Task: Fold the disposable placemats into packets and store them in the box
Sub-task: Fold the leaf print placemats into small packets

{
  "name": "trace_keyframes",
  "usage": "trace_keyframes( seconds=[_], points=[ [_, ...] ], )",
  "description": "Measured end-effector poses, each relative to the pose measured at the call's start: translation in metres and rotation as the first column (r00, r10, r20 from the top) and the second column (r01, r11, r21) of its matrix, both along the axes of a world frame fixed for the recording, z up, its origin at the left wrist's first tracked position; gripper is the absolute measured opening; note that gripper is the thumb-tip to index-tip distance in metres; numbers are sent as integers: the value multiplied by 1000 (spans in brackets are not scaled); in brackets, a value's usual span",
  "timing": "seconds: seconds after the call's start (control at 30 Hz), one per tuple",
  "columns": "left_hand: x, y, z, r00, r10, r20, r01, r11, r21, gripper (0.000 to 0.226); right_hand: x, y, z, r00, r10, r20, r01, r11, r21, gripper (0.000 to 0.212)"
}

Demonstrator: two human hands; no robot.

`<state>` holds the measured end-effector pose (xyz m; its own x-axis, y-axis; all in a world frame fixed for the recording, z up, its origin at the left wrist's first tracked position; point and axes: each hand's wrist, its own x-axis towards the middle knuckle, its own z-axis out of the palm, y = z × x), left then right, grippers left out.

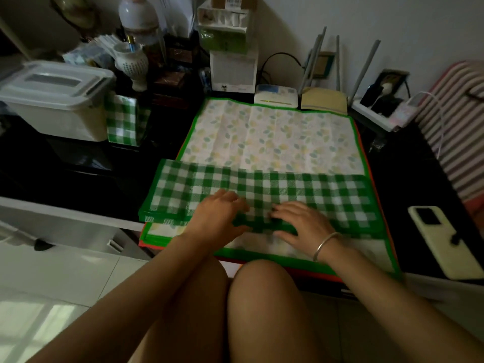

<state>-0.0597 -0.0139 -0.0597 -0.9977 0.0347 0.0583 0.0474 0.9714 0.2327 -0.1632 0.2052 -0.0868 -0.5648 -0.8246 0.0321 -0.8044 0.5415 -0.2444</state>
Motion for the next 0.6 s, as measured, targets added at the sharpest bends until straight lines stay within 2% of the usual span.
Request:
trace_keyframes(
  seconds=[0.03, 0.1, 0.3, 0.4, 0.43, 0.6],
  points=[
    [-2, -3, -4, 996, -27, 85, 29, 999, -15, 41, 2, 3, -4, 1000, 11, 7, -11, 1000, 2, 46],
    [-6, -6, -6, 987, -57, 152, 62, 998, -26, 38, 2, 5, -11, 1000, 22, -7, -22, 999, -36, 44],
    [-8, -4, -4, 988, -71, 134, 82, 993, -81, 32, 10, 3, -20, 998, 12, -69, -24, 986, -167, 31],
    [-5, -4, -5, 989, -87, 120, 94, 994, -56, 28, 16, 3, -23, 991, -14, -135, -22, 965, -261, 18],
    [-5, -3, -5, 991, -97, 96, 102, 994, -45, 25, 18, 2, -23, 988, -20, -154, -26, 957, -287, 20],
    [-4, 1, -7, 989, -136, 51, 140, 988, -64, 15, 22, 1, -28, 974, -10, -225, -65, 945, -322, 14]
  ],
)
